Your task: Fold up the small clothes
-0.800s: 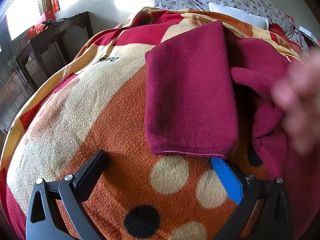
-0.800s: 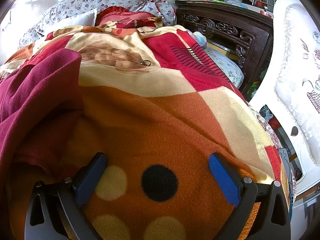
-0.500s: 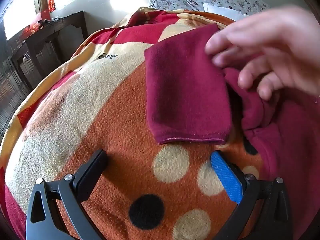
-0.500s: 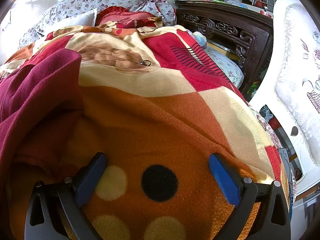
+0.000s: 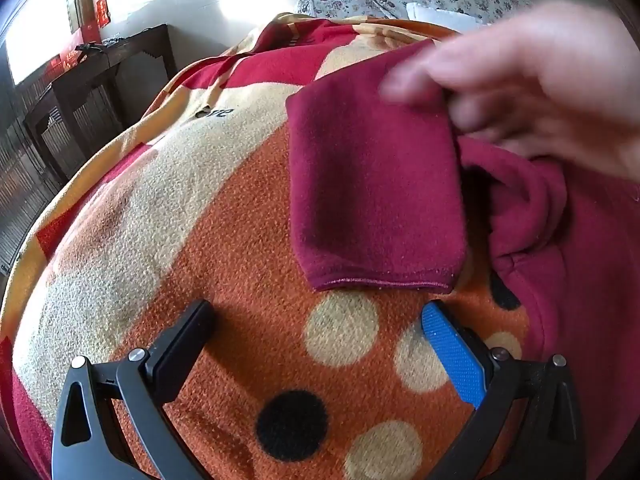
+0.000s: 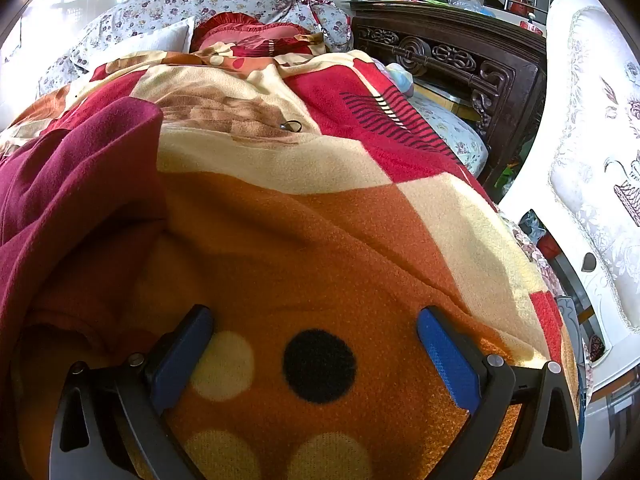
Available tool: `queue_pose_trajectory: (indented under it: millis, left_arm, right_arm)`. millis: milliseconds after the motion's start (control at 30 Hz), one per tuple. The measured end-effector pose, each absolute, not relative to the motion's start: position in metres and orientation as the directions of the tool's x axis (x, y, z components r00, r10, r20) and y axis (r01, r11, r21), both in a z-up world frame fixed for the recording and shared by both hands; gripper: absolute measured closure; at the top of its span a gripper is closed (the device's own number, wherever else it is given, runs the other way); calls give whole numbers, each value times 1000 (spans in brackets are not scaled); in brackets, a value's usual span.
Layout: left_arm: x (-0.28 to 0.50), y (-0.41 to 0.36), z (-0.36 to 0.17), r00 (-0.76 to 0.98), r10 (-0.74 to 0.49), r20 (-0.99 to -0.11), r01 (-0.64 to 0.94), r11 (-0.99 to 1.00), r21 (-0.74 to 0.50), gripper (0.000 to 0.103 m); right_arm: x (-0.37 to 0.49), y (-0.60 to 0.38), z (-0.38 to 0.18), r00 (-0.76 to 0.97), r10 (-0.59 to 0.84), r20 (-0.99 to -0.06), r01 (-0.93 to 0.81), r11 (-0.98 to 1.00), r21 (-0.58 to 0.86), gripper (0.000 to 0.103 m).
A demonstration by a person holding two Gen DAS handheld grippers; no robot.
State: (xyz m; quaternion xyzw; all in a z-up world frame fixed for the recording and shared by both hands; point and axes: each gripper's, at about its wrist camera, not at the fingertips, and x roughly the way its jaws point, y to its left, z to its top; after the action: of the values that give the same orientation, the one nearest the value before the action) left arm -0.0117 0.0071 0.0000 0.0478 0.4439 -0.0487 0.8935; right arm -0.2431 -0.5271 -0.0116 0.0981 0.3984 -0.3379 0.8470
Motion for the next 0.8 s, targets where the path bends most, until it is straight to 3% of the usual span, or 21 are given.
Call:
queue_pose_trajectory:
  millis: [600, 800]
  left_arm:
    - [-16, 14, -4, 616, -30, -787, 134, 989, 68, 0]
    - [-53, -1, 24, 632, -55, -773, 202, 975, 97, 0]
  right_arm:
    - [-243, -527, -12, 454, -494, -741, 651, 752, -103, 0]
    - [-243, -527, -11, 454, -494, -741, 651, 752, -103, 0]
